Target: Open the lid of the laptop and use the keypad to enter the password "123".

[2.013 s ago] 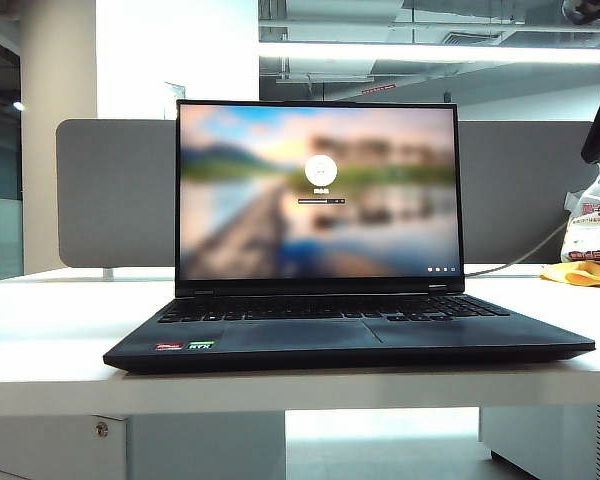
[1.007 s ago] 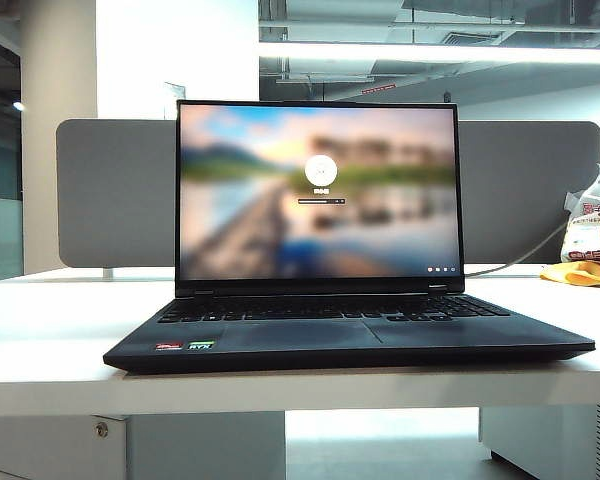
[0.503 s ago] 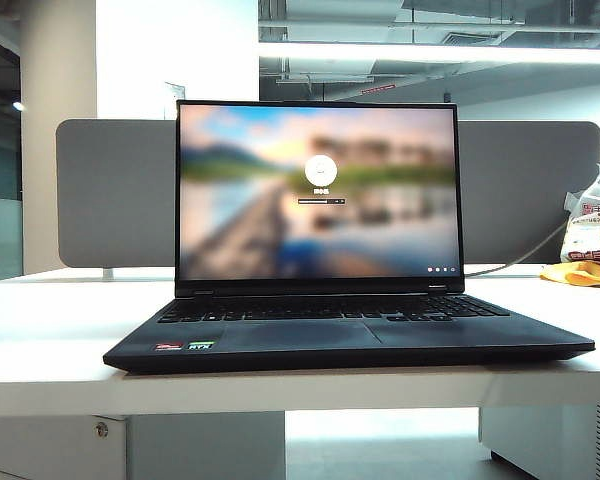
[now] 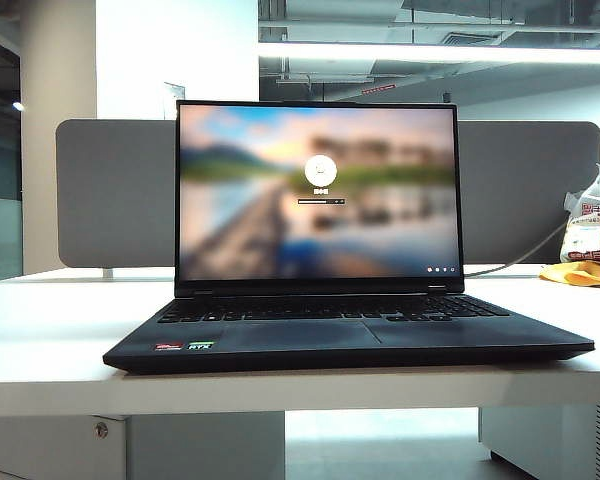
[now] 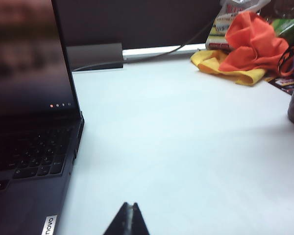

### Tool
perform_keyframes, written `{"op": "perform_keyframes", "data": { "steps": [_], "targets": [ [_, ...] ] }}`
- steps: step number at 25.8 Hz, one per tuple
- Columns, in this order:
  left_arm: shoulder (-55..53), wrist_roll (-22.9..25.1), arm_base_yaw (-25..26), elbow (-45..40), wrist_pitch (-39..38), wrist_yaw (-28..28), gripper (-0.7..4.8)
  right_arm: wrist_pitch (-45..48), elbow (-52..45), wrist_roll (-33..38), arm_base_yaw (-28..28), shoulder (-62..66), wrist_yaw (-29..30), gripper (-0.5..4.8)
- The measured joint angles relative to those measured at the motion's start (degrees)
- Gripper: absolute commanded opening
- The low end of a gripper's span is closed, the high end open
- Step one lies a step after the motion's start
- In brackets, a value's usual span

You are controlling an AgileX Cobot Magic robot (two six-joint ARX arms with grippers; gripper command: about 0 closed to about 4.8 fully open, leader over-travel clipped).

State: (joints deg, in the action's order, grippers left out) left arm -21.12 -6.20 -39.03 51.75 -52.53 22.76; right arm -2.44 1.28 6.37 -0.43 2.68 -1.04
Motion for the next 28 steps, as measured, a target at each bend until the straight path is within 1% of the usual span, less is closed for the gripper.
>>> {"op": "perform_keyframes", "data": {
  "steps": [7,15,21,28],
  "targets": [
    [0.02,0.00,0.00,0.00,0.00,0.00,-0.03,-0.74,-0.76,0.00,0.00,-2.54,0.09,-0.05],
    [0.00,0.00,0.00,0.00,0.00,0.00,-0.03,-6.91,-0.79,-0.70,0.04,-2.54,0.11,-0.05],
    [0.00,0.00,0.00,0.00,0.00,0.00,-0.03,-6.95,-0.79,-0.94,0.37,-2.54,0.15,-0.05],
    [0.00,0.00,0.00,0.00,-0.02,0.00,-0.03,-7.19,-0.79,-4.63,0.37,-2.54,0.15,-0.05]
  ]
}}
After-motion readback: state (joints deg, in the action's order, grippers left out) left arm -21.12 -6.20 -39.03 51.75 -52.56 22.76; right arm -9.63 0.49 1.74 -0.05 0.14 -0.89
